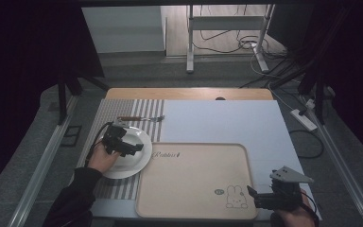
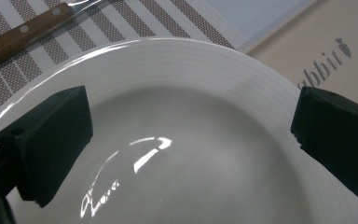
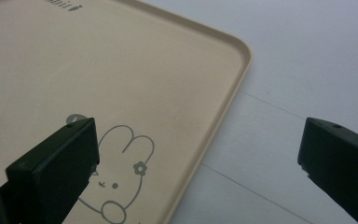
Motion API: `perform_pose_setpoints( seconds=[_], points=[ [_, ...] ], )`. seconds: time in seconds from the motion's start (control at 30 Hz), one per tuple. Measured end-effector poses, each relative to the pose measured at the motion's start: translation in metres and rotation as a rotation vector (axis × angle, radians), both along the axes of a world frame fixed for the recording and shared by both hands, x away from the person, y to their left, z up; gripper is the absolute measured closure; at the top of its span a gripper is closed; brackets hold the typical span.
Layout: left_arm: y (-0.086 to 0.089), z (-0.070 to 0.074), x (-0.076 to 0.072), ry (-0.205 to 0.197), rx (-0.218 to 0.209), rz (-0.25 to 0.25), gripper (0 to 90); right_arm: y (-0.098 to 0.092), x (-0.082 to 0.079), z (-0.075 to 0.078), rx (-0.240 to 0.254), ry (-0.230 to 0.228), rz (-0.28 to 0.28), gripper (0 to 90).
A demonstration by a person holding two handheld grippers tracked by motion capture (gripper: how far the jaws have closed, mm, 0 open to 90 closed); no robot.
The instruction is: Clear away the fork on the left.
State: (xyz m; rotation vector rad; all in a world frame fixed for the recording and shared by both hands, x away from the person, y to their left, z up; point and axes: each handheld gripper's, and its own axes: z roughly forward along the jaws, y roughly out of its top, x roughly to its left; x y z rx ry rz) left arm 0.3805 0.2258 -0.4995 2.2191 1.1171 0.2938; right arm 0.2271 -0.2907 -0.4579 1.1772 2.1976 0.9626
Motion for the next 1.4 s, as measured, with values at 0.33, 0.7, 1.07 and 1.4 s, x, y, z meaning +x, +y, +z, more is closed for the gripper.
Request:
perform_pose_setpoints(
  seconds=[0.33,0.7,1.07,1.4],
  points=[
    [-0.008,-0.001,0.028,0.011,0.023,-0.003,0.0,0.000,0.000,0.000,-0.002,0.002,0.001,0.0],
    [-0.023,-0.006,0.058,0.029,0.020,-0.025,0.0,0.001,0.001,-0.001,-0.004,0.007,0.005,0.0],
    [-0.017,-0.005,0.084,0.073,0.016,-0.023,16.3,0.001,0.001,-0.001,-0.012,0.010,0.010,0.0],
    [0.002,-0.005,0.110,0.086,0.117,0.017,87.3,0.001,0.001,-0.001,-0.010,0.012,0.018,0.0]
  ],
)
